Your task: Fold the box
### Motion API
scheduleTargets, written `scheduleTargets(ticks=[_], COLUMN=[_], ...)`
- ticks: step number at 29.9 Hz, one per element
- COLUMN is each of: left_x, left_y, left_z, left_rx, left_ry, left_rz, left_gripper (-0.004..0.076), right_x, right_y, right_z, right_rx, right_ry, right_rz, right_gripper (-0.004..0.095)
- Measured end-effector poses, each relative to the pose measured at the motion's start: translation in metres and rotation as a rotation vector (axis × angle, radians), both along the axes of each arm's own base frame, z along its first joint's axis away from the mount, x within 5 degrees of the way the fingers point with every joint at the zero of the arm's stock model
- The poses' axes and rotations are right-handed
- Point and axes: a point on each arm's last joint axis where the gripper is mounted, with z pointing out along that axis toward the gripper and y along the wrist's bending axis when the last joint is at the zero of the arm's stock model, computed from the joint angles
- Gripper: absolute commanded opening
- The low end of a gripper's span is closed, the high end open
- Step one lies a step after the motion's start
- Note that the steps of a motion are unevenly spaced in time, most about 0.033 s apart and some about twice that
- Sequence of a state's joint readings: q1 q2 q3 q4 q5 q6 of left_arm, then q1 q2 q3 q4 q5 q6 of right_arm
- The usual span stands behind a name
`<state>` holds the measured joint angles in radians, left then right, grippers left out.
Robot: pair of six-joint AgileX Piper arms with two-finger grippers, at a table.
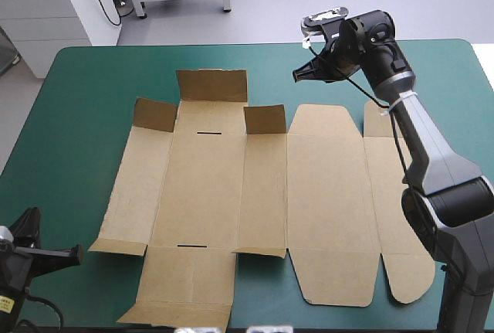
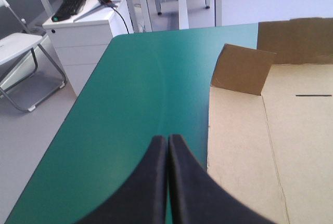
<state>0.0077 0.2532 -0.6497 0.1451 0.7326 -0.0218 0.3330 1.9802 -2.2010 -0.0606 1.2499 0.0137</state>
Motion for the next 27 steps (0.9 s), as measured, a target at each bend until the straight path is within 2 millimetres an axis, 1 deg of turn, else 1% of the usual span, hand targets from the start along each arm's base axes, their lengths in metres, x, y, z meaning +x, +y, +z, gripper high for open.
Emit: scheduleTargets(ticks=[3,5,7,8,12,13,17,19,22,26,27], left_x=[0.02,0.035,0.047,0.056,0.082,0.088,0.114,0.127,0.148,0.177,0.184], left_y=[0.0,0.0,0.001,0.001,0.001,0.0,-0.003,-0.005,-0.01,-0.018,-0.019], left_z=[0.004,0.006,0.007,0.008,0.008,0.009,0.011,0.01,0.006,-0.005,-0.008], left_rx=[-0.001,-0.001,0.0,-0.001,-0.005,-0.012,-0.041,-0.047,-0.074,-0.121,-0.132], left_ry=[0.073,0.126,0.166,0.195,0.269,0.285,0.344,0.375,0.431,0.526,0.55], left_rz=[0.001,0.001,0.002,0.002,0.0,-0.002,-0.028,-0.056,-0.106,-0.177,-0.194], left_gripper=[-0.0008,-0.0008,-0.0008,-0.0008,-0.0008,-0.0006,-0.0003,-0.0003,-0.0003,-0.0003,-0.0003], right_x=[-0.015,-0.027,-0.043,-0.052,-0.09,-0.098,-0.144,-0.167,-0.199,-0.238,-0.251], right_y=[-0.005,-0.011,-0.018,-0.022,-0.037,-0.04,-0.055,-0.063,-0.074,-0.087,-0.091], right_z=[0.009,0.01,0.015,0.015,0.014,0.009,0.001,-0.007,-0.02,-0.036,-0.037], right_rx=[-0.002,-0.021,-0.042,-0.054,-0.064,-0.063,-0.04,-0.029,-0.017,0.014,0.028], right_ry=[0.001,0.013,0.016,0.022,0.007,0.008,-0.047,-0.068,-0.087,-0.119,-0.146], right_rz=[-0.002,-0.008,-0.014,-0.017,-0.028,-0.031,-0.028,-0.027,-0.03,-0.046,-0.051], right_gripper=[-0.0021,-0.0021,-0.0021,-0.0021,-0.0021,-0.0021,-0.0021,-0.0021,-0.0021,-0.0021,-0.0021])
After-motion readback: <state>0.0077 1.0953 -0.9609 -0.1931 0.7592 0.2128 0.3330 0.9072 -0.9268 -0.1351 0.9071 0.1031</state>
